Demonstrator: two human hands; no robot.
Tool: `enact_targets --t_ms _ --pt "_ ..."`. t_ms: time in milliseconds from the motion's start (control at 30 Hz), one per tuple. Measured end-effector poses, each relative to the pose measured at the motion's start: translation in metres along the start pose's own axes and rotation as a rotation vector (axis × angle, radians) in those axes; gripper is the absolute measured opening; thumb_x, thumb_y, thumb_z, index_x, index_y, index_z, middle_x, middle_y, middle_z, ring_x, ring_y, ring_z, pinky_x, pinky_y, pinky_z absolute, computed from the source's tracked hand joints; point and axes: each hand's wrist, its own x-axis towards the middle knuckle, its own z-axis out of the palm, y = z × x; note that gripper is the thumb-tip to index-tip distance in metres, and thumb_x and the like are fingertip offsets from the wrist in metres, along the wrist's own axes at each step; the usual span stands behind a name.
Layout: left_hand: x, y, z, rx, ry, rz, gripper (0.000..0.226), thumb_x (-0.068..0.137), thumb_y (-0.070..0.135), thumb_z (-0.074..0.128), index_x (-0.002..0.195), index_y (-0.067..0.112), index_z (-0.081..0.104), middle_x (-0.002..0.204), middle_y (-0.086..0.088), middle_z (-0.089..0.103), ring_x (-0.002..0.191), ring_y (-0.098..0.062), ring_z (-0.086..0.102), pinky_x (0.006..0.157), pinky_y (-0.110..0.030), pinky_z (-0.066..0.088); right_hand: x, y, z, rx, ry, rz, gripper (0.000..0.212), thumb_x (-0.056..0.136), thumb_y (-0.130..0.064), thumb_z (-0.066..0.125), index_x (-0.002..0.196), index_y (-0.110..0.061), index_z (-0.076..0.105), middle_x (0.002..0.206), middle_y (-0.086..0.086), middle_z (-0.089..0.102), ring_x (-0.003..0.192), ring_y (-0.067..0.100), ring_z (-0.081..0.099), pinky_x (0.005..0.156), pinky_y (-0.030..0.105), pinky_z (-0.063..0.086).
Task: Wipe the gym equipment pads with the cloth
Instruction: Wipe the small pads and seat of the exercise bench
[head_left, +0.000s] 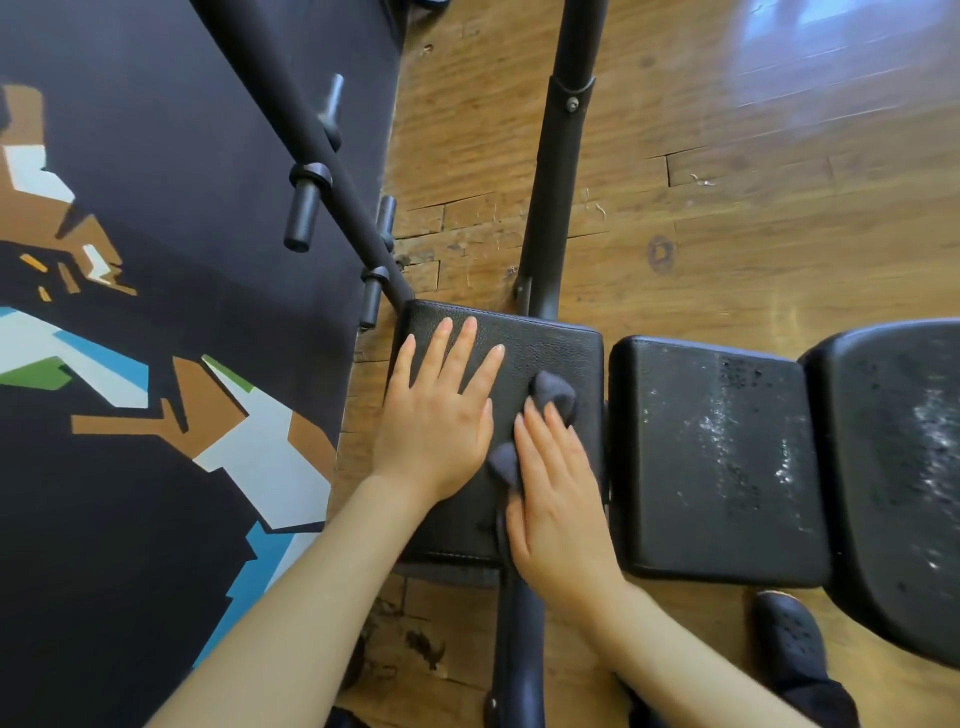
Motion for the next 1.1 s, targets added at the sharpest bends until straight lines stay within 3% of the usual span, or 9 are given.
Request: enact_targets --t_ms 167,367,500,567,667,900,1000,1100 --pt "0.0 -0.001 -0.001 -0.003 0.012 0.006 0.055 0.095 0.033 0.03 0.148 0.02 0.038 0.156 -0.014 0.029 0.145 -0.033 0.024 0.115 -0.055 0.022 -0.004 0.004 -0.002 -0.037 -0.038 -0.014 0.072 0.093 -0.044 0.042 0.15 -0.005 0.022 0.159 0.013 0.012 0.148 0.024 0.006 0.119 0.035 0.007" --pt "0.002 -0.003 0.002 -0.002 0.04 -0.002 0.055 0.095 0.033 0.029 0.147 0.021 0.039 0.156 -0.013 0.03 0.145 -0.032 0.024 0.116 -0.053 0.021 0.059 0.008 0.002 -0.081 0.027 0.092 0.068 0.093 -0.036 0.034 0.146 0.006 0.024 0.156 0.023 0.016 0.146 0.03 0.012 0.12 0.037 0.01" --pt "-0.001 -0.002 0.003 -0.005 0.049 0.0 0.054 0.095 0.033 0.029 0.148 0.021 0.039 0.156 -0.014 0.03 0.145 -0.033 0.025 0.115 -0.053 0.021 -0.011 -0.009 0.009 -0.025 0.036 0.066 0.068 0.081 -0.019 0.038 0.143 0.007 0.03 0.154 0.023 0.022 0.144 0.035 0.018 0.116 0.042 0.016" --pt "-0.003 -0.002 0.003 -0.007 0.063 -0.015 0.054 0.095 0.033 0.029 0.148 0.023 0.039 0.156 -0.016 0.028 0.144 -0.034 0.025 0.115 -0.053 0.023 -0.041 -0.009 0.008 -0.021 0.015 0.054 0.066 0.086 -0.026 0.039 0.147 -0.002 0.029 0.157 0.013 0.02 0.146 0.029 0.014 0.118 0.039 0.012" --pt "-0.008 -0.001 0.004 0.002 0.081 -0.051 0.054 0.096 0.035 0.03 0.148 0.026 0.038 0.156 -0.019 0.026 0.144 -0.036 0.024 0.114 -0.054 0.024 -0.022 -0.001 0.008 -0.029 0.037 0.087 0.063 0.095 -0.041 0.038 0.149 -0.011 0.029 0.159 0.009 0.017 0.148 0.027 0.008 0.119 0.038 0.007" --pt "-0.007 0.0 0.005 -0.005 0.082 -0.06 0.053 0.096 0.035 0.03 0.148 0.026 0.039 0.156 -0.019 0.026 0.145 -0.035 0.023 0.115 -0.053 0.024 0.059 0.007 0.007 -0.023 0.135 0.074 0.051 0.094 -0.017 0.04 0.139 0.008 0.039 0.146 0.024 0.039 0.14 0.036 0.029 0.114 0.048 0.027" --pt "-0.009 0.001 0.005 -0.009 0.087 -0.06 0.053 0.096 0.034 0.032 0.147 0.025 0.04 0.155 -0.019 0.028 0.144 -0.035 0.025 0.114 -0.054 0.026 0.018 0.002 0.009 0.05 0.098 0.043 0.062 0.082 0.004 0.049 0.143 0.005 0.035 0.152 0.021 0.03 0.145 0.032 0.02 0.117 0.045 0.022" --pt "-0.008 0.001 0.005 -0.01 0.099 -0.056 0.053 0.095 0.034 0.033 0.146 0.025 0.042 0.155 -0.02 0.03 0.143 -0.036 0.027 0.114 -0.054 0.027 -0.03 0.007 0.002 0.157 0.031 0.001 0.079 0.071 0.008 0.048 0.147 -0.002 0.03 0.156 0.011 0.025 0.146 0.022 0.017 0.118 0.033 0.016"
